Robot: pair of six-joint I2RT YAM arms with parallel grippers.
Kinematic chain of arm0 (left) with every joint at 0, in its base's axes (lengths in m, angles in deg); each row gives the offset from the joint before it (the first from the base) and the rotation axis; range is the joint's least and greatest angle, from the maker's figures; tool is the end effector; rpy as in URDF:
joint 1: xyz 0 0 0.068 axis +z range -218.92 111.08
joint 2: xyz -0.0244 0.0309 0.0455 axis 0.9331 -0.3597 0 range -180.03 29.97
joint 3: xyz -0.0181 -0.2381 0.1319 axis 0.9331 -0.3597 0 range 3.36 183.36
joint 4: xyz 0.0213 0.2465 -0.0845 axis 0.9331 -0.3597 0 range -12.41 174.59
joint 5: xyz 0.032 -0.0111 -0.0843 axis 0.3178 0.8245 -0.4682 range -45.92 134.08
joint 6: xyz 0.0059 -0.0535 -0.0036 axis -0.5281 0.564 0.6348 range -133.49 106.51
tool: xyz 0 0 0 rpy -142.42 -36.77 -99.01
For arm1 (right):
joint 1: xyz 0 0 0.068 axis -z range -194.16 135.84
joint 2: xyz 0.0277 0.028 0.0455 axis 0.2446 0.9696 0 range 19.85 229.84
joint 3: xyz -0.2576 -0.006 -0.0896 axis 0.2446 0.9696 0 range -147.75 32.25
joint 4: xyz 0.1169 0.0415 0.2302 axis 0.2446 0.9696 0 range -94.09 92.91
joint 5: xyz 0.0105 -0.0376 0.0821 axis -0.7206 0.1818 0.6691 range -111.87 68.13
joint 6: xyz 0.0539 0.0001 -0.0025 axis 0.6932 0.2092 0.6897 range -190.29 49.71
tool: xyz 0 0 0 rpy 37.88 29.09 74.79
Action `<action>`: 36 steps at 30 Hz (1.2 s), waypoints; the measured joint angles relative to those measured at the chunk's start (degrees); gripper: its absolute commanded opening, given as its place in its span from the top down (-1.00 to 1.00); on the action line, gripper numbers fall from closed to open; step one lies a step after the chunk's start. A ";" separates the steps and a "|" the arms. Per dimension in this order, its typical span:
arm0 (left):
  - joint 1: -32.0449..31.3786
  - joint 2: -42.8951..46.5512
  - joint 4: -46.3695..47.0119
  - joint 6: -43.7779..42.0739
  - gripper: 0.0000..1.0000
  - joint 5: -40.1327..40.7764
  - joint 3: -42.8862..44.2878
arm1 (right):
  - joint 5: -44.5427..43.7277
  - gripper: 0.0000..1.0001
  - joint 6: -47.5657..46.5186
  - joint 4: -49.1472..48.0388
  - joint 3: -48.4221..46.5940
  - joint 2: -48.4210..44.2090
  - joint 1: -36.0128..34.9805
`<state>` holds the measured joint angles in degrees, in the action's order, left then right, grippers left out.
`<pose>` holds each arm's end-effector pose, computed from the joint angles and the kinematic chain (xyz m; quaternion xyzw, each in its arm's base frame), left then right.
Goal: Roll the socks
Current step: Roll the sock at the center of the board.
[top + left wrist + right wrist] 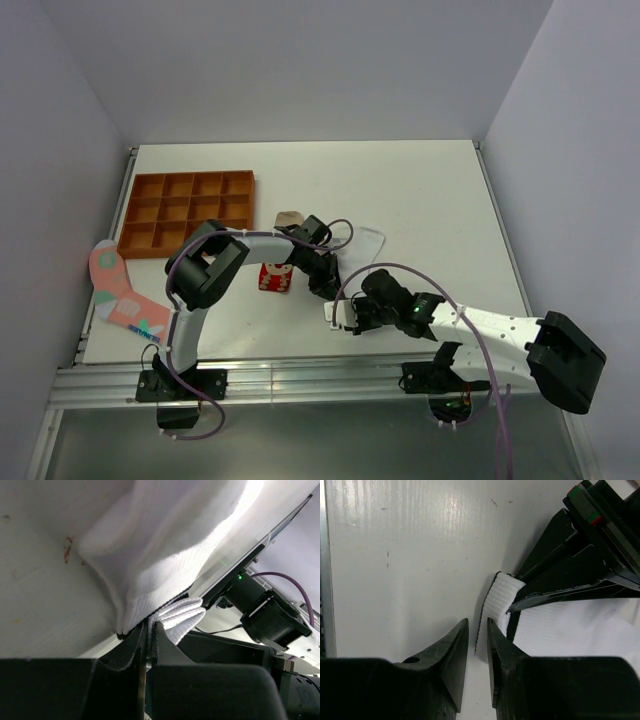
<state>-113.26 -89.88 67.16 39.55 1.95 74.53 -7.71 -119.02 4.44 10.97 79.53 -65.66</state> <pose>0.2686 -0.2958 0.1063 -0.0050 -0.9160 0.3772 0.1366 0.1116 0.1543 0.1569 -0.7373 0.5573 0.1234 0.3613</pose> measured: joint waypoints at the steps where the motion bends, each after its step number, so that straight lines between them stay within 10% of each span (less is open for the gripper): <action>1: 0.02 0.00 -0.04 -0.04 0.99 -0.02 0.00 | -0.04 0.42 -0.02 -0.37 0.00 0.31 0.00; 25: 0.17 0.00 0.35 -2.12 0.99 -0.52 -0.31 | -4.83 0.30 -2.51 -7.82 2.01 4.63 -0.37; 36: 0.70 0.02 1.66 -2.64 0.92 -1.66 -1.18 | -5.07 0.62 -2.75 -11.23 2.25 6.21 0.92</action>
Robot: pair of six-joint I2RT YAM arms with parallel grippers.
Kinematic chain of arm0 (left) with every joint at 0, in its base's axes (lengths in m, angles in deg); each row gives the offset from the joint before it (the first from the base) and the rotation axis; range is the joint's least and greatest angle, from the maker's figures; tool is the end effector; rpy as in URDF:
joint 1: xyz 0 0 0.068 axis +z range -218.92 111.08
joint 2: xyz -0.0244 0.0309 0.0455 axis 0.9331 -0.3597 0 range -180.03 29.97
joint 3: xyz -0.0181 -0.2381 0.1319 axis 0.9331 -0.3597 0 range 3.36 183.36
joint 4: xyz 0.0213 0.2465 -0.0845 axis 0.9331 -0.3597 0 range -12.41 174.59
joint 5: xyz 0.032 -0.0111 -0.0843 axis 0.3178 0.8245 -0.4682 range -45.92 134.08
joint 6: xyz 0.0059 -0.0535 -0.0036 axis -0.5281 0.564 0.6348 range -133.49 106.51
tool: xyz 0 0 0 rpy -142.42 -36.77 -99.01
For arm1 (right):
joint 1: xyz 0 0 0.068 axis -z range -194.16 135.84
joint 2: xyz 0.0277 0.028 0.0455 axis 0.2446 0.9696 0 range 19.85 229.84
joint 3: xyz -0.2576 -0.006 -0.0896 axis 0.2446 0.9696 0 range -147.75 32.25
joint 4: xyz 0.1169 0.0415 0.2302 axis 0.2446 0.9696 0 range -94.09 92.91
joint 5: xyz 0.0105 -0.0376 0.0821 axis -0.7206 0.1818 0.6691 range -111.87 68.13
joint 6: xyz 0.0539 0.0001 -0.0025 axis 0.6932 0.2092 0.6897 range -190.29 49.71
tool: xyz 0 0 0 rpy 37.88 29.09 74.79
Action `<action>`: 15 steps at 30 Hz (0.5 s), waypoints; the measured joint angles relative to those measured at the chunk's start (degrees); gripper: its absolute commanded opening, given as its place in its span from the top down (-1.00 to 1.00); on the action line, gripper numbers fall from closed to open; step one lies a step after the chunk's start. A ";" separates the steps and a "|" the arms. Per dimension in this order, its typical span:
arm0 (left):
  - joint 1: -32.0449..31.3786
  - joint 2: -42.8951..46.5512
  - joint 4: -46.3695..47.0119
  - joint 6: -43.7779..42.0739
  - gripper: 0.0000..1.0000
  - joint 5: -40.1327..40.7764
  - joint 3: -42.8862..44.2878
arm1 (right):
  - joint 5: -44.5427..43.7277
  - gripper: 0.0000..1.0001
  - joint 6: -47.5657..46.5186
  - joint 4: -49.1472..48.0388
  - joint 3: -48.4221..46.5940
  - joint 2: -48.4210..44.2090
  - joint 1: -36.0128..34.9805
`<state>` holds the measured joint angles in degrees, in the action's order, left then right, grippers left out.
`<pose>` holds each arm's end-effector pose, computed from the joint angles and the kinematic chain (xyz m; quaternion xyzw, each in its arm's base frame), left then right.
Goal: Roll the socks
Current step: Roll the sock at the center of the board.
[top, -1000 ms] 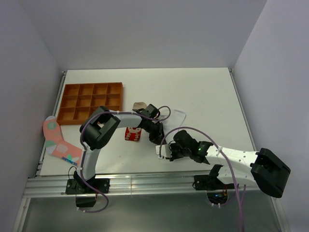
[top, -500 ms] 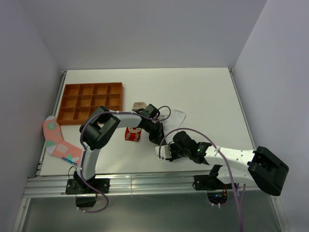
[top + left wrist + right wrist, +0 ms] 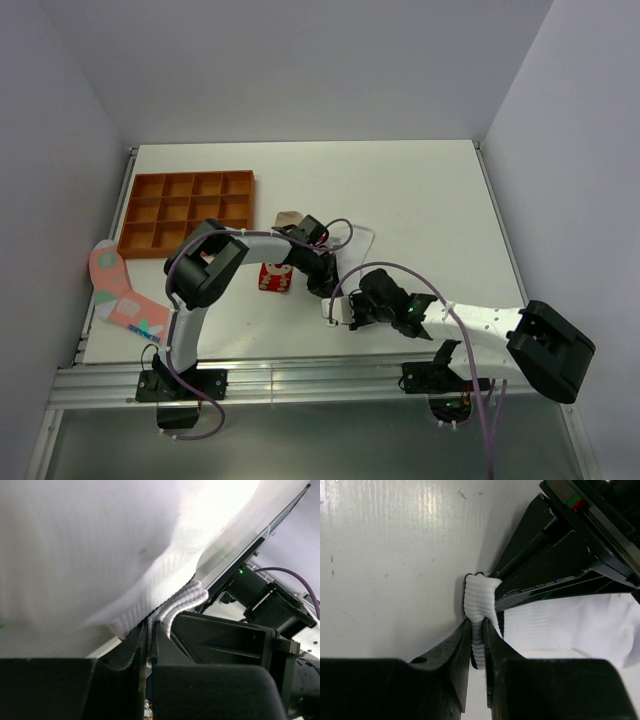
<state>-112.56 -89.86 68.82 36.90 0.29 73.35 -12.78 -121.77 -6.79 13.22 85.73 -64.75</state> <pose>0.2699 -0.2913 0.1032 -0.0253 -0.9100 0.3919 0.1330 0.1238 0.1596 0.1407 -0.7333 0.5534 0.0699 0.3888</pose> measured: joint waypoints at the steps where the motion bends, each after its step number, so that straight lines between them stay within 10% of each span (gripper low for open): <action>1: 0.04 -0.02 0.17 -0.04 0.92 -0.17 -0.13 | 0.85 0.67 0.07 -0.04 -0.02 0.07 0.70; 15: -0.22 4.24 7.54 1.05 0.43 3.56 -6.03 | 15.96 0.90 0.59 13.09 -9.77 5.79 11.52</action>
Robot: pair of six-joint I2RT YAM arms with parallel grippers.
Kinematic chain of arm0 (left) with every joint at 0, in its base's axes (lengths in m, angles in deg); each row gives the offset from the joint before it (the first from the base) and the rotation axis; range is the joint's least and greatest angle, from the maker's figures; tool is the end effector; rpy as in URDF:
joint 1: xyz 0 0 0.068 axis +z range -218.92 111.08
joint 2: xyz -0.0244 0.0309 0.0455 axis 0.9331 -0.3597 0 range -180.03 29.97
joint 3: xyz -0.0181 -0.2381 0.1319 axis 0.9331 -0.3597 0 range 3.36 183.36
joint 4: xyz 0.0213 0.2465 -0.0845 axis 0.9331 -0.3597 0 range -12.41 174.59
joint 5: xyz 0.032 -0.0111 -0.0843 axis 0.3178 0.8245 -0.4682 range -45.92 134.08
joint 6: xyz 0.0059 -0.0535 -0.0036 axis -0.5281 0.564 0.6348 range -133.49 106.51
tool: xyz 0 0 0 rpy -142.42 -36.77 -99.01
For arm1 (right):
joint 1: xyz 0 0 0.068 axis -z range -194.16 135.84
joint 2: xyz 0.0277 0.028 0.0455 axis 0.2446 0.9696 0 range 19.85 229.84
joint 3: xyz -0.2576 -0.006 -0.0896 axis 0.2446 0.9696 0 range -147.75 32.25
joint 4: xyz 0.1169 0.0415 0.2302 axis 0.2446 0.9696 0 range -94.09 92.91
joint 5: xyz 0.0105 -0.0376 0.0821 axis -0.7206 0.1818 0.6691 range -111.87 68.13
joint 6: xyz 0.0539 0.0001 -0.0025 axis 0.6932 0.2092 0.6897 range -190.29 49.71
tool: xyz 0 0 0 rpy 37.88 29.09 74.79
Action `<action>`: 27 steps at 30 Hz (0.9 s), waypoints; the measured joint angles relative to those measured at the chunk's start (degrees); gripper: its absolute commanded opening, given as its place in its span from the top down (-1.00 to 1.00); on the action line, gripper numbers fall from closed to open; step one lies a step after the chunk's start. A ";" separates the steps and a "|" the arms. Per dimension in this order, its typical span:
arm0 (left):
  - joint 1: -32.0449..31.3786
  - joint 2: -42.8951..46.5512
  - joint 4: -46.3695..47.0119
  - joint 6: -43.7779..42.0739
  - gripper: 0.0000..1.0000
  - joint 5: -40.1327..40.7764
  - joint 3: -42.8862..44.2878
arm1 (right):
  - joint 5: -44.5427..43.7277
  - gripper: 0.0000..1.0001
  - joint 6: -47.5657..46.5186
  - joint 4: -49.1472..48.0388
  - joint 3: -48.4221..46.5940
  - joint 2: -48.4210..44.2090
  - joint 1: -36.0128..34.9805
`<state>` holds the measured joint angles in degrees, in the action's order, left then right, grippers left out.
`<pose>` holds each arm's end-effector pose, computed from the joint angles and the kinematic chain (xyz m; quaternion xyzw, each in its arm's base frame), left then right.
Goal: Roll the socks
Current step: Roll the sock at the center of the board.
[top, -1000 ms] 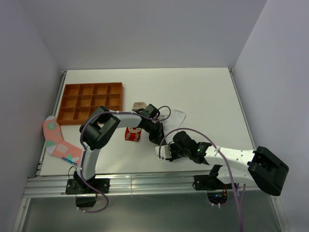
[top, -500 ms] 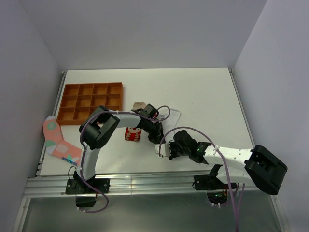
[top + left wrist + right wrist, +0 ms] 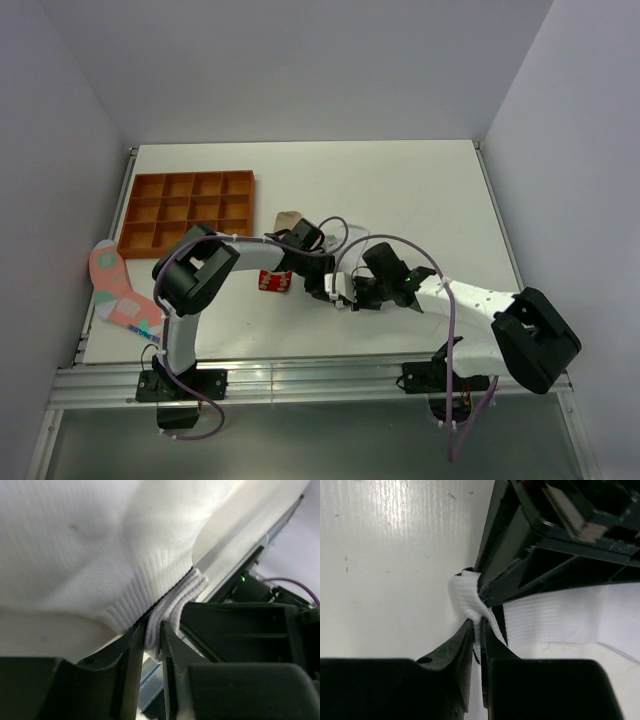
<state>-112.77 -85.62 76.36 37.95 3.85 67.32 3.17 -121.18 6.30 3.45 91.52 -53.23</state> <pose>0.2610 -0.2825 0.1093 -0.0293 -0.9106 0.4041 0.0809 0.1621 0.1511 0.1562 -0.7032 0.6071 0.1730 0.3271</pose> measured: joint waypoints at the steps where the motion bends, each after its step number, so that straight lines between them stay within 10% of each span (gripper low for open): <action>1: -0.15 1.07 0.96 0.48 0.41 1.49 -1.01 | 0.98 0.90 -0.17 1.33 -1.11 0.76 0.85; 27: -9.53 24.55 26.43 0.24 0.28 47.10 -29.09 | 17.64 0.94 -7.80 34.77 -28.28 27.43 11.19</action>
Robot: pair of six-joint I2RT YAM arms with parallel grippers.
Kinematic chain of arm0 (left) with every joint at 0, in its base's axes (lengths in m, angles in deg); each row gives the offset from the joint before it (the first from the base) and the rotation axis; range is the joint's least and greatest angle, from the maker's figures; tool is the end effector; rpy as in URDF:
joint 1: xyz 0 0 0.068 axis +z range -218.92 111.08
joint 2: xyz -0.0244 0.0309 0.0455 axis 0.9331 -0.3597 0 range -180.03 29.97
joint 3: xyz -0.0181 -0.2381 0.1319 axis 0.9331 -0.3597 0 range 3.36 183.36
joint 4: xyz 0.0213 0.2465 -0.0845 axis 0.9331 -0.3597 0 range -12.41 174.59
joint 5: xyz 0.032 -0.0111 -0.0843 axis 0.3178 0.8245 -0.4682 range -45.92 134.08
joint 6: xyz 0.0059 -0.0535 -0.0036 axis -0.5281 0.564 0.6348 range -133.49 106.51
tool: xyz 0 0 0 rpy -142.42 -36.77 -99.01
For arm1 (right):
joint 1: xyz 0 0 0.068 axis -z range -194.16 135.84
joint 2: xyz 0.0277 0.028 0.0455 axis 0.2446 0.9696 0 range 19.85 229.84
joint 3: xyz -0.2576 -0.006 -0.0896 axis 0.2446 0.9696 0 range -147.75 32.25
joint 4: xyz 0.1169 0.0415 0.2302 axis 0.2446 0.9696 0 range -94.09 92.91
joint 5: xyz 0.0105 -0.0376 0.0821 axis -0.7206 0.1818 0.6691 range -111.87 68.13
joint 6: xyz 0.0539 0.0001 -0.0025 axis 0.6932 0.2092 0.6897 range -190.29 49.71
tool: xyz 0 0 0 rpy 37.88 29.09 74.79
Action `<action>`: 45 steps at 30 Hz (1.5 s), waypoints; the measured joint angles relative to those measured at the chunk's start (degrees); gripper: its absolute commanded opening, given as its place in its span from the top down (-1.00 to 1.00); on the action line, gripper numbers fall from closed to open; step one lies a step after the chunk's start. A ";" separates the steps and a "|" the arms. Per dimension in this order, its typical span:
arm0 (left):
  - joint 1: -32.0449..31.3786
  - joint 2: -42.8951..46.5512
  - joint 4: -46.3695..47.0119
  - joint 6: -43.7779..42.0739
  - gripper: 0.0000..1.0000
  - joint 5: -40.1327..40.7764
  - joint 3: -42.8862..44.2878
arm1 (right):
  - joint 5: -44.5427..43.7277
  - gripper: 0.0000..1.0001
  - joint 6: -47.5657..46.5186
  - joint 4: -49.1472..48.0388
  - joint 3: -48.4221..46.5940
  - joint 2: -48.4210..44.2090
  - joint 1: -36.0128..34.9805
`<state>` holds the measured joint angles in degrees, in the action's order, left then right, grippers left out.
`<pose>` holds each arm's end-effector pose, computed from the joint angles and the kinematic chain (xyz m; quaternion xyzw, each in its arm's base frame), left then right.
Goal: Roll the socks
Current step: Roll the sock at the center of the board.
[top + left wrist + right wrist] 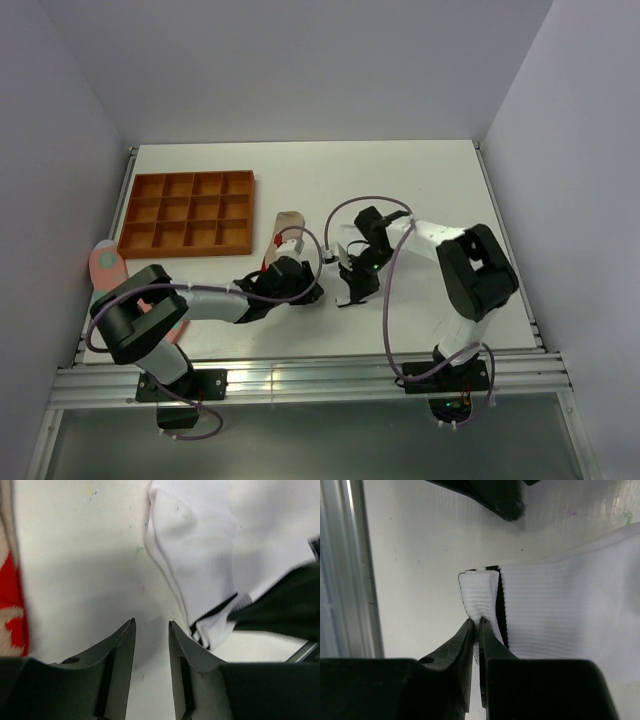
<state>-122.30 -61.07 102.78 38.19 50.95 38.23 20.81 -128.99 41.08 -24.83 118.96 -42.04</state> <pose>0.1807 -0.2360 0.1400 -0.0129 0.8974 -0.3146 0.3091 0.2441 0.1565 0.1546 -0.6450 0.6717 0.3447 0.1185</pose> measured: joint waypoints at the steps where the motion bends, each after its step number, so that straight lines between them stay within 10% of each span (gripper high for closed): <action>1: -0.59 0.92 1.42 -0.48 0.28 1.05 -1.42 | 0.66 0.93 -0.22 1.95 -1.60 1.64 0.61; 19: -6.08 2.75 20.41 -23.50 -0.15 -4.39 -3.56 | 6.58 0.94 1.60 23.19 -20.09 21.73 5.22; 45: -4.37 -11.78 30.56 -28.39 -0.02 -12.48 -0.87 | 6.08 0.94 4.22 26.01 -22.88 24.15 5.29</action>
<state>-126.68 -72.86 133.34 9.80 38.47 37.35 26.89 -124.77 67.09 -47.72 143.11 -36.75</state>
